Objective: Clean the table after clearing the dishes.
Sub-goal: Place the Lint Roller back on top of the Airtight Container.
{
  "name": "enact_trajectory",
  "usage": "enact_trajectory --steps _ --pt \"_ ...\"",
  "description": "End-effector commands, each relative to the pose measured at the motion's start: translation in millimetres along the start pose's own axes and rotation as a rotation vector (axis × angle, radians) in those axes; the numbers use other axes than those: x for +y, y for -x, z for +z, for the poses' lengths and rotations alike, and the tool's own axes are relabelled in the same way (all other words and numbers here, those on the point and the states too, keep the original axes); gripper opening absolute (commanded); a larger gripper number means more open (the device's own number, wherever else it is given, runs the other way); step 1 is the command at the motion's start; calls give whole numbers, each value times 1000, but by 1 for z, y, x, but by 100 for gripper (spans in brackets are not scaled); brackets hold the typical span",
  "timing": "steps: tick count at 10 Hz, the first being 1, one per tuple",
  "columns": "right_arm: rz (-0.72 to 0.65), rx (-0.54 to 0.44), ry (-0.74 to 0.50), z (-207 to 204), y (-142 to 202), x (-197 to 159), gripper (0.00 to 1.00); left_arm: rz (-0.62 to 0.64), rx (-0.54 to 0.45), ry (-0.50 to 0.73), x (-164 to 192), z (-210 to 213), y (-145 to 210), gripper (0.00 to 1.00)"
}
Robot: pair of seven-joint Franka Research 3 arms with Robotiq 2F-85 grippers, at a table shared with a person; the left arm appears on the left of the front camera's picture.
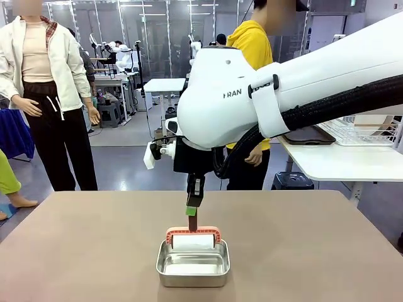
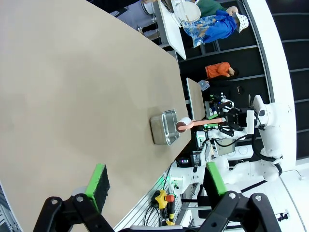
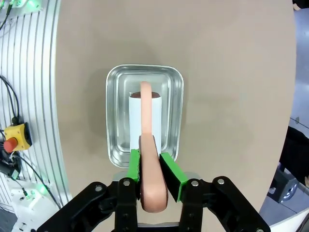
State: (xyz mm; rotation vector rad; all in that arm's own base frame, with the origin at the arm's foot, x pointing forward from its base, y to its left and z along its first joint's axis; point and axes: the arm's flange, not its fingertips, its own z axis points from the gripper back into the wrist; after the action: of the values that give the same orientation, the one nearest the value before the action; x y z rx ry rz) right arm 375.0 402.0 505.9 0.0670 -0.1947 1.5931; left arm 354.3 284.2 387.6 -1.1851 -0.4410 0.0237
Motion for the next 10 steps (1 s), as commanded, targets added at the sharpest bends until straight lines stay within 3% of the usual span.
enact_trajectory --steps 1,3,10 --pt "7 2 -7 5 -1 6 24 14 -2 -2 -5 2 1 100" --pt "39 -36 -22 -12 0 -4 24 14 -2 -2 -5 2 1 100" --pt "94 13 -98 -59 8 -46 24 14 -2 -2 -5 2 1 100"
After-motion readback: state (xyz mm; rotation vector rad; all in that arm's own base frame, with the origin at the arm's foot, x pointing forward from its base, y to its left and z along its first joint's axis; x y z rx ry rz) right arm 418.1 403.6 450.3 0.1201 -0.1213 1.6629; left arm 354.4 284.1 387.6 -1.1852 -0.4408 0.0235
